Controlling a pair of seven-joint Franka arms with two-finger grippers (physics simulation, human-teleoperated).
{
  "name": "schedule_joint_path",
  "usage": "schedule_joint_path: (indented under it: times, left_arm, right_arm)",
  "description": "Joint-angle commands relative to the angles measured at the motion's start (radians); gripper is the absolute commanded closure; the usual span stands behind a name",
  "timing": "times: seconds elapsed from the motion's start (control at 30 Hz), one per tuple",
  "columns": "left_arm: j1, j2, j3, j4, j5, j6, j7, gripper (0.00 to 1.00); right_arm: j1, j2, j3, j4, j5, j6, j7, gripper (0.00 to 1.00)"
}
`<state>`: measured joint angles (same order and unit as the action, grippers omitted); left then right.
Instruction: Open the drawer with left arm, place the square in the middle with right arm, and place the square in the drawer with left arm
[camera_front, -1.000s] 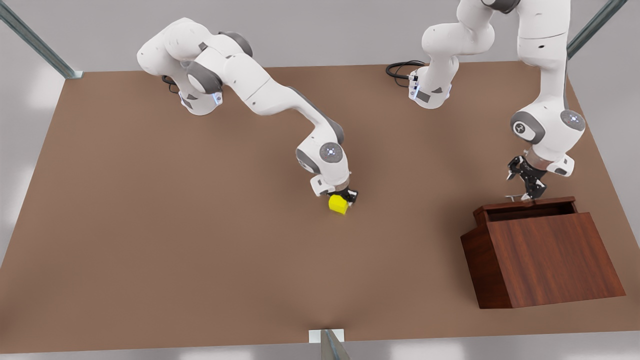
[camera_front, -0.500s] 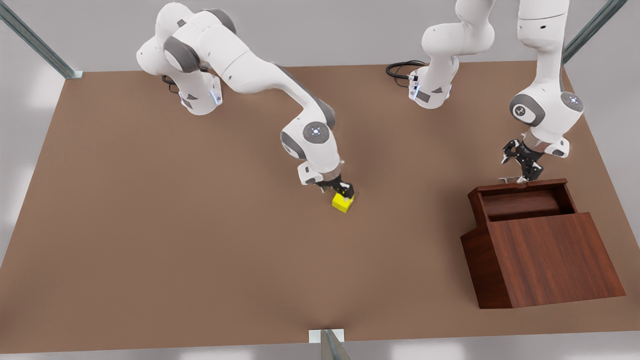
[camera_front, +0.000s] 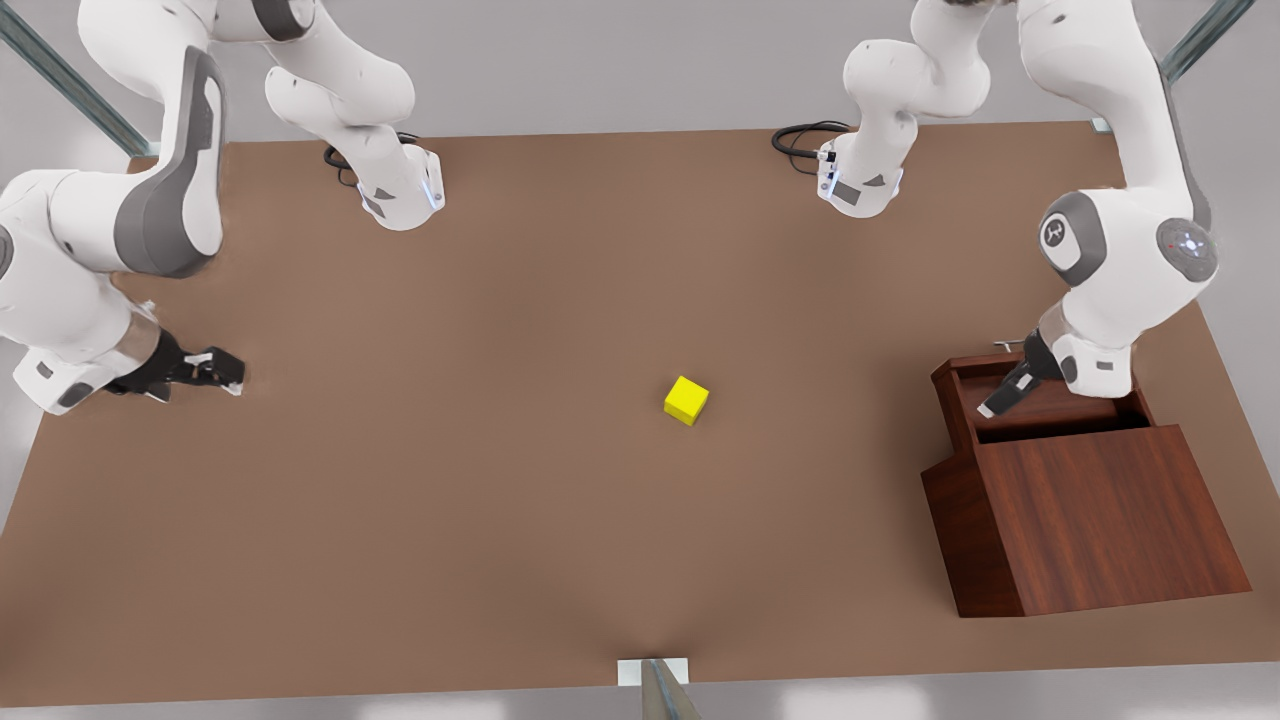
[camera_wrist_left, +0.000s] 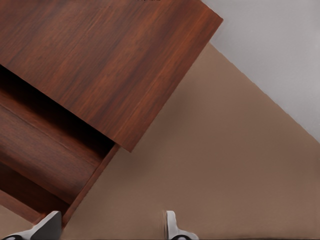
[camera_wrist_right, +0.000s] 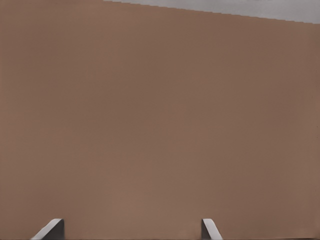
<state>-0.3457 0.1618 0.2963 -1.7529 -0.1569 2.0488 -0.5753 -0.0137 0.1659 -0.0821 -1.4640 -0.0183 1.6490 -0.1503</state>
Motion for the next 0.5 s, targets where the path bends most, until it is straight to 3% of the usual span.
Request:
schedule_joint_path:
  times: [0.0, 0.07, 0.17, 0.27, 0.47]
  left_arm:
    - [-0.038, 0.028, -0.028, 0.042, 0.011, -0.018, -0.001, 0.0]
    - [-0.039, 0.197, -0.164, 0.28, 0.022, -0.141, -0.003, 0.0]
    - [-0.039, 0.283, -0.321, 0.357, 0.022, -0.168, 0.141, 0.0]
    - [-0.104, 0.334, -0.361, 0.349, 0.074, -0.2, 0.566, 0.0]
    - [-0.249, 0.418, -0.361, 0.326, 0.274, -0.029, 0.569, 0.0]
  right_arm:
    - [0.004, 0.0, -0.001, 0.001, 0.001, 0.0, 0.0, 0.0]
    - [0.006, 0.0, 0.001, 0.002, 0.008, 0.0, 0.0, 0.0]
    - [0.006, -0.005, -0.005, 0.002, 0.008, -0.001, 0.0, 0.0]
    - [0.003, 0.001, -0.005, 0.016, 0.008, 0.002, 0.0, 0.0]
    - [0.003, 0.007, -0.005, 0.017, 0.008, 0.009, 0.0, 0.0]
